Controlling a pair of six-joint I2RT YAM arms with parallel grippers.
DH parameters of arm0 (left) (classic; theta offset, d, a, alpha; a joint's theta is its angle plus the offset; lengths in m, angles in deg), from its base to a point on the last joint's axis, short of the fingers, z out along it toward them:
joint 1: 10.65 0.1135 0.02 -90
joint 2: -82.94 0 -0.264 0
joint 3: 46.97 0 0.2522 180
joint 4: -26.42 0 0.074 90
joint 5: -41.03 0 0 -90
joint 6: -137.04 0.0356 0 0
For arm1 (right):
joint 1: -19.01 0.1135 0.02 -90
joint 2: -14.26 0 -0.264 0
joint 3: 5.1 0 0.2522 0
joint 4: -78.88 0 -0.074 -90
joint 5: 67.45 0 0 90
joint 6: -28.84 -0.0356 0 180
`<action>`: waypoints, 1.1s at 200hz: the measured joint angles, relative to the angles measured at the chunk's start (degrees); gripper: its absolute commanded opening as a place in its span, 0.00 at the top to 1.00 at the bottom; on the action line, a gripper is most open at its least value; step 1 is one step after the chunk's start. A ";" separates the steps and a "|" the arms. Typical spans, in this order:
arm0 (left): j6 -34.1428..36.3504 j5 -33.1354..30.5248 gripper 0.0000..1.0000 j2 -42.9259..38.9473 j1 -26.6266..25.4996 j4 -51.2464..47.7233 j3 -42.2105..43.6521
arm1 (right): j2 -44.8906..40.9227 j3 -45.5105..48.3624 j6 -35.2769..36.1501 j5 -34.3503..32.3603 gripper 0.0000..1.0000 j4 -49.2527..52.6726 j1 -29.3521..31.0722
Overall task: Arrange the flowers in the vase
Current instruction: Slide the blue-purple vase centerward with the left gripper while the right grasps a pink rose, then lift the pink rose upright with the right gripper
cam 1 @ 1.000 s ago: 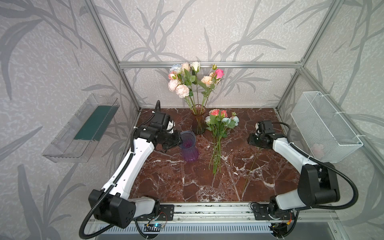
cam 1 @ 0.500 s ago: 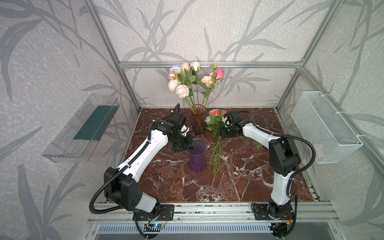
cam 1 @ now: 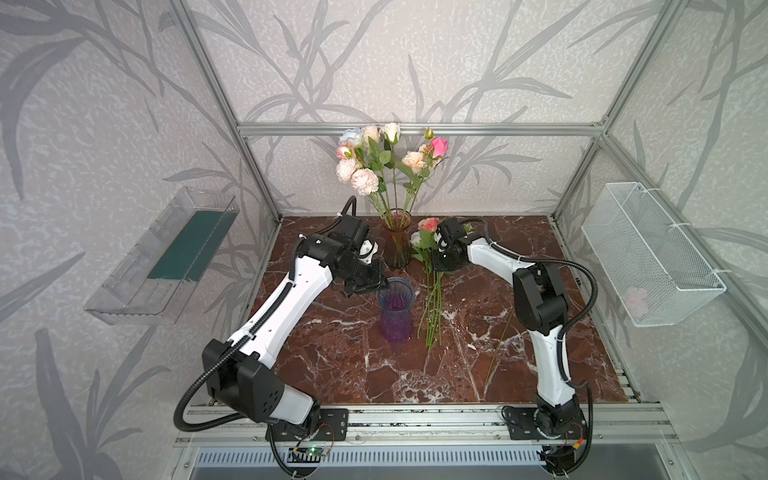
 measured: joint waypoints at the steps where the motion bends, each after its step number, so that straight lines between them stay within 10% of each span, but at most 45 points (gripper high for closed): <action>1: 0.02 -0.07 0.65 -0.09 0.00 0.00 0.00 | 0.02 -0.04 0.00 -0.02 0.77 0.04 0.00; 101: 0.13 -3.58 0.64 -19.26 2.25 4.22 8.74 | 1.68 -1.07 -0.04 -1.81 0.92 2.80 0.39; 220: -3.19 1.40 0.64 -21.99 6.03 17.66 23.43 | -20.48 19.96 -0.98 -3.04 0.94 -4.50 0.76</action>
